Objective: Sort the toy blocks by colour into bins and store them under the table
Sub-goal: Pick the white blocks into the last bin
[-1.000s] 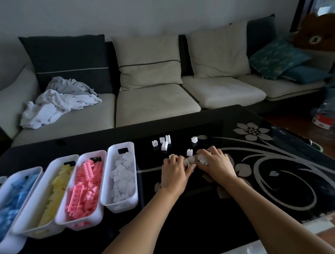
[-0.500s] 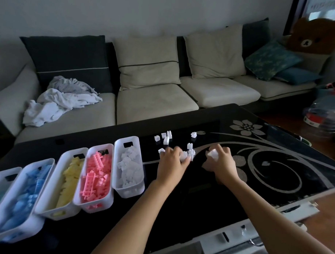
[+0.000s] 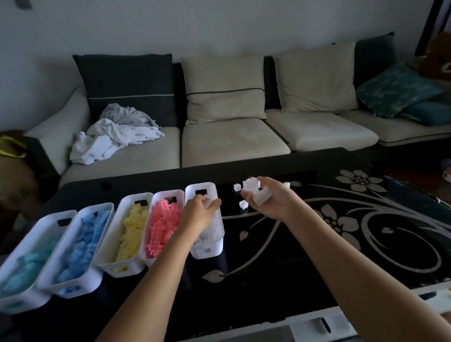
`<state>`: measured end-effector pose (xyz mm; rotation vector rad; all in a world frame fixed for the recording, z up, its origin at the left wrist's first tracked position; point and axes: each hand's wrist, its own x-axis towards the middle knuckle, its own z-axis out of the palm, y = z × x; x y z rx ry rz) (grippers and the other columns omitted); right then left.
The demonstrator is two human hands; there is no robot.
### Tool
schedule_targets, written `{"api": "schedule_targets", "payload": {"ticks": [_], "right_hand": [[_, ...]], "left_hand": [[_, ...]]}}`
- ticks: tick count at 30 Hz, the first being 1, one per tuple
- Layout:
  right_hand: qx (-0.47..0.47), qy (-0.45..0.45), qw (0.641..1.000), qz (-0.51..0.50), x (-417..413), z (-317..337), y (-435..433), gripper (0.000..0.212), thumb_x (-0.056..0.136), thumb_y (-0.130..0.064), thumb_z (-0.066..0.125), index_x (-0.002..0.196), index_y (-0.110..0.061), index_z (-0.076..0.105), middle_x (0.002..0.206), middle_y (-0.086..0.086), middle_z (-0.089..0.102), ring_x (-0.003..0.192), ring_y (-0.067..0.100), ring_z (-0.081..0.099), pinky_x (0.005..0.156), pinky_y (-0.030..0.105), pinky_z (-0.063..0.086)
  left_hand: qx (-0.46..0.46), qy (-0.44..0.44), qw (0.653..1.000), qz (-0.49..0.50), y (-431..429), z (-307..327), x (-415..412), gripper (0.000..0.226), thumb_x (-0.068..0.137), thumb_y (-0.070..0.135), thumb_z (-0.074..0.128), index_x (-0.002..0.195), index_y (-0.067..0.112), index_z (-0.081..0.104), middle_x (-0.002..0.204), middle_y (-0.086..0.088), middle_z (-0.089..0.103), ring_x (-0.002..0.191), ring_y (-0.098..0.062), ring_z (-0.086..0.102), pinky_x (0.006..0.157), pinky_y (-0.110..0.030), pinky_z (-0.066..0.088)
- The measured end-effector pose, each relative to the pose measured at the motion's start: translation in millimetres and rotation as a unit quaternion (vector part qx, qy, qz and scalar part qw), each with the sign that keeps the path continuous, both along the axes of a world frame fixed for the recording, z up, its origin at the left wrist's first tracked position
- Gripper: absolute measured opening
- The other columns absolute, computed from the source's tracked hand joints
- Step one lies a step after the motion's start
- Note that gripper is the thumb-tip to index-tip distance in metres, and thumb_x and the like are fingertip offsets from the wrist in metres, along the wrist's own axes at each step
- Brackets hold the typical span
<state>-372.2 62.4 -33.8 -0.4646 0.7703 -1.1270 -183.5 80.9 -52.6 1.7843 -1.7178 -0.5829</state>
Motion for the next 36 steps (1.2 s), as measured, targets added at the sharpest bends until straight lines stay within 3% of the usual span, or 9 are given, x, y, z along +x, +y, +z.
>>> {"api": "schedule_targets", "payload": {"ticks": [4, 6, 9, 13, 17, 20, 23, 29, 36], "right_hand": [[-0.019, 0.045, 0.999, 0.015, 46.6, 13.0, -12.4, 0.035, 0.088, -0.023, 0.064, 0.116, -0.005, 0.055, 0.126, 0.017, 0.047, 0.107, 0.034, 0.054, 0.082, 0.045, 0.054], [-0.094, 0.193, 0.975, 0.056, 64.4, 16.6, -14.1, 0.062, 0.070, -0.041, 0.078, 0.122, -0.016, 0.054, 0.135, 0.009, 0.047, 0.122, 0.027, 0.049, 0.097, 0.037, 0.049], [-0.101, 0.261, 0.955, 0.102, 79.2, 16.7, -22.8, 0.058, 0.093, -0.030, 0.057, 0.143, -0.012, 0.035, 0.140, 0.012, 0.042, 0.127, 0.027, 0.046, 0.076, 0.017, 0.055], [-0.130, 0.311, 0.930, 0.147, 78.8, 17.1, -28.6, 0.054, 0.096, -0.036, 0.048, 0.142, -0.010, 0.036, 0.143, 0.020, 0.040, 0.129, 0.039, 0.043, 0.101, 0.044, 0.045], [-0.186, 0.320, 0.922, 0.118, 35.9, 10.5, -31.4, 0.040, 0.099, -0.009, 0.043, 0.138, -0.007, 0.043, 0.137, 0.012, 0.046, 0.126, 0.027, 0.047, 0.097, 0.026, 0.045], [-0.221, 0.531, 0.818, 0.006, -10.3, -14.4, -35.4, 0.044, 0.091, -0.014, 0.058, 0.134, -0.013, 0.048, 0.134, 0.009, 0.051, 0.110, 0.018, 0.054, 0.084, 0.022, 0.043], [-0.198, 0.679, 0.707, -0.021, -59.0, -51.6, -38.9, 0.064, 0.084, -0.029, 0.068, 0.140, -0.017, 0.040, 0.144, 0.006, 0.038, 0.127, 0.022, 0.042, 0.098, 0.030, 0.037], [-0.129, 0.680, 0.720, -0.052, -115.9, -86.0, -53.9, 0.054, 0.097, -0.036, 0.045, 0.146, -0.019, 0.031, 0.155, 0.005, 0.022, 0.142, 0.023, 0.023, 0.110, 0.034, 0.024], [-0.166, 0.642, 0.748, -0.018, -125.2, -92.0, -89.6, 0.061, 0.096, -0.044, 0.043, 0.149, -0.025, 0.021, 0.159, 0.000, 0.009, 0.145, 0.020, 0.015, 0.114, 0.036, 0.019]], "left_hand": [[-0.063, 0.118, 0.990, 0.044, 8.3, 2.0, 5.7, 0.031, 0.098, 0.029, 0.045, 0.095, 0.004, 0.062, 0.059, 0.000, 0.049, 0.049, -0.011, 0.044, 0.041, -0.013, 0.029], [-0.109, 0.175, 0.976, 0.072, 14.5, 6.4, 13.1, 0.029, 0.100, 0.023, 0.041, 0.087, 0.004, 0.059, 0.054, -0.002, 0.040, 0.046, -0.012, 0.035, 0.034, -0.013, 0.025], [-0.143, 0.188, 0.968, 0.083, 27.5, 15.1, 20.6, 0.029, 0.099, 0.015, 0.040, 0.085, 0.000, 0.061, 0.055, -0.011, 0.042, 0.045, -0.012, 0.032, 0.034, -0.014, 0.026], [-0.157, 0.177, 0.968, 0.083, 27.4, 17.5, 19.7, 0.032, 0.099, 0.018, 0.042, 0.095, -0.005, 0.064, 0.086, -0.027, 0.063, 0.056, -0.014, 0.045, 0.043, -0.012, 0.035], [-0.196, 0.164, 0.966, 0.043, 15.6, 15.3, -2.6, 0.016, 0.095, 0.019, 0.049, 0.094, 0.010, 0.062, 0.103, -0.005, 0.062, 0.085, -0.008, 0.057, 0.066, -0.006, 0.041], [-0.236, 0.131, 0.963, -0.015, 8.0, 10.4, -36.8, 0.012, 0.090, 0.011, 0.055, 0.094, 0.015, 0.065, 0.102, 0.002, 0.060, 0.088, -0.002, 0.056, 0.078, -0.010, 0.044], [-0.161, 0.082, 0.980, -0.086, -2.2, -4.0, -74.7, 0.032, 0.088, 0.009, 0.058, 0.119, 0.014, 0.056, 0.122, -0.002, 0.049, 0.093, 0.002, 0.052, 0.084, -0.003, 0.038], [-0.018, 0.025, 0.999, -0.023, -46.2, -57.4, -122.1, 0.068, 0.087, 0.023, 0.064, 0.144, 0.018, 0.028, 0.155, -0.013, 0.016, 0.143, -0.032, 0.012, 0.117, -0.043, 0.019], [-0.015, -0.008, 0.999, 0.045, -99.9, -77.8, -127.5, 0.073, 0.093, 0.039, 0.053, 0.151, 0.022, 0.012, 0.159, -0.010, 0.000, 0.145, -0.035, -0.001, 0.118, -0.047, 0.011]]}}
